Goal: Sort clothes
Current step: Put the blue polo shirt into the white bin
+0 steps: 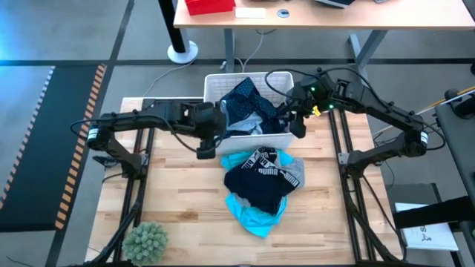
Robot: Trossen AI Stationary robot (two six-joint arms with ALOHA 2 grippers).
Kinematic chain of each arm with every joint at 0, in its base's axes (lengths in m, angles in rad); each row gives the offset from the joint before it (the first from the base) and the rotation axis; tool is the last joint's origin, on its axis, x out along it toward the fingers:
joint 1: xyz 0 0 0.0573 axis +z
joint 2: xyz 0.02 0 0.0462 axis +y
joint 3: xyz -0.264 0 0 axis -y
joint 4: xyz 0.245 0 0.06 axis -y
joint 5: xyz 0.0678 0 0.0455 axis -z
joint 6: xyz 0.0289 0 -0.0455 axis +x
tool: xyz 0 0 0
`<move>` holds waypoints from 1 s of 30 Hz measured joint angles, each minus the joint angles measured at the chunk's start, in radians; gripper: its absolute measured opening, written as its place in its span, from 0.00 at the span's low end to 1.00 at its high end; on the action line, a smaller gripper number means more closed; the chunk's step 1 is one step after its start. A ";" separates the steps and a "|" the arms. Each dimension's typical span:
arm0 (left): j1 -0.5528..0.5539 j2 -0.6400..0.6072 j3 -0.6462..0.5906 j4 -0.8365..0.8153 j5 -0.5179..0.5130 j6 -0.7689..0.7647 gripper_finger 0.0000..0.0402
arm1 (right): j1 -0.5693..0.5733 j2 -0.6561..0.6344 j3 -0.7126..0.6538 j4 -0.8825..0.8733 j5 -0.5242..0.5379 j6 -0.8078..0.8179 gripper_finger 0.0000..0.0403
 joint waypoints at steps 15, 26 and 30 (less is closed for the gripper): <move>-0.040 -0.026 -0.278 0.113 -0.354 -0.075 0.72 | 0.000 0.000 0.000 -0.001 0.000 -0.009 0.21; -0.069 -0.089 -0.269 0.161 -0.467 -0.097 0.45 | 0.000 0.000 0.000 -0.001 0.001 -0.016 0.17; -0.068 -0.111 -0.256 0.163 -0.479 -0.109 0.31 | 0.000 0.000 0.000 -0.001 0.001 -0.016 0.16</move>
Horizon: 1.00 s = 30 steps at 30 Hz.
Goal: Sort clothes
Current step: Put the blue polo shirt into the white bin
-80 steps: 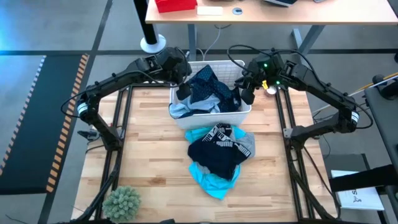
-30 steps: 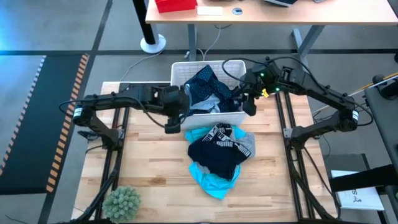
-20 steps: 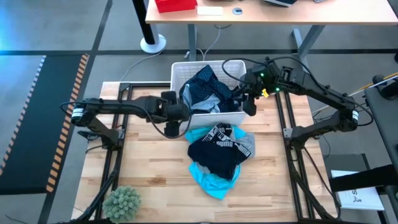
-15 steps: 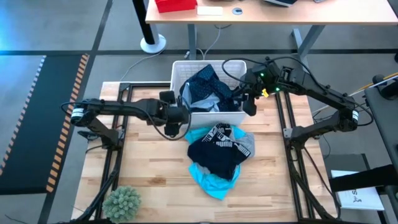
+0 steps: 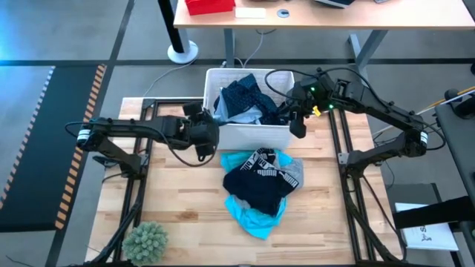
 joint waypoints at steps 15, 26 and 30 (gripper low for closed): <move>-0.007 -0.053 0.000 -0.008 0.066 -0.009 0.02 | 0.000 0.000 0.000 0.000 0.000 0.003 0.16; -0.009 -0.075 0.000 -0.004 0.091 -0.009 0.00 | 0.000 0.000 0.000 0.000 0.000 0.002 0.14; -0.008 -0.076 0.000 0.022 0.092 0.004 0.00 | 0.000 0.000 0.000 0.000 0.000 0.001 0.12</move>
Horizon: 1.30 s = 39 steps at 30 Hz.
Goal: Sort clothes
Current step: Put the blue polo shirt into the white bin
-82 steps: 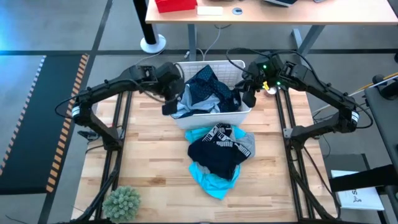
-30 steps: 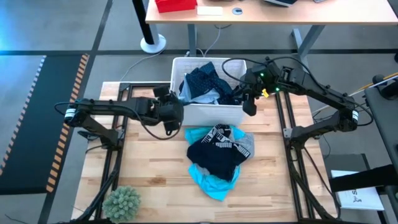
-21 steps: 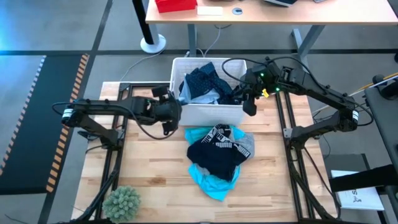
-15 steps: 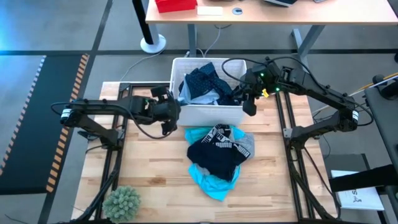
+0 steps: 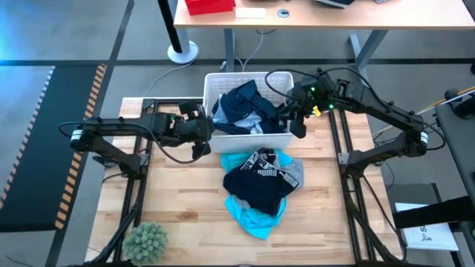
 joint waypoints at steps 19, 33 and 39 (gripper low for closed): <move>0.242 0.002 -0.031 0.551 0.352 0.209 0.00 | 0.000 0.000 0.000 0.001 0.000 -0.013 0.12; 0.434 0.003 -0.322 0.955 0.597 0.085 0.00 | 0.000 0.000 0.000 0.002 0.000 -0.015 0.12; 0.435 0.003 -0.343 0.956 0.603 0.091 0.11 | 0.000 0.027 0.000 0.020 0.000 -0.009 0.10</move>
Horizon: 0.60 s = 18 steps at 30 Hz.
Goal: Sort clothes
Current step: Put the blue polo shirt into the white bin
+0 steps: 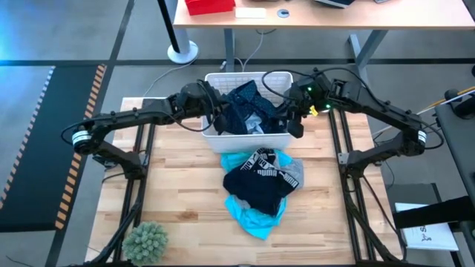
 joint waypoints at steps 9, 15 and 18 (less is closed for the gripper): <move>0.000 0.000 0.000 0.005 0.026 -0.053 0.40 | 0.000 0.090 0.000 0.015 0.000 0.008 0.10; 0.000 0.000 0.006 0.005 0.026 -0.054 0.56 | 0.007 0.130 0.000 0.027 0.000 0.008 0.10; 0.000 0.000 0.022 0.005 0.027 -0.055 0.61 | 0.018 0.133 0.000 0.046 -0.001 0.008 0.08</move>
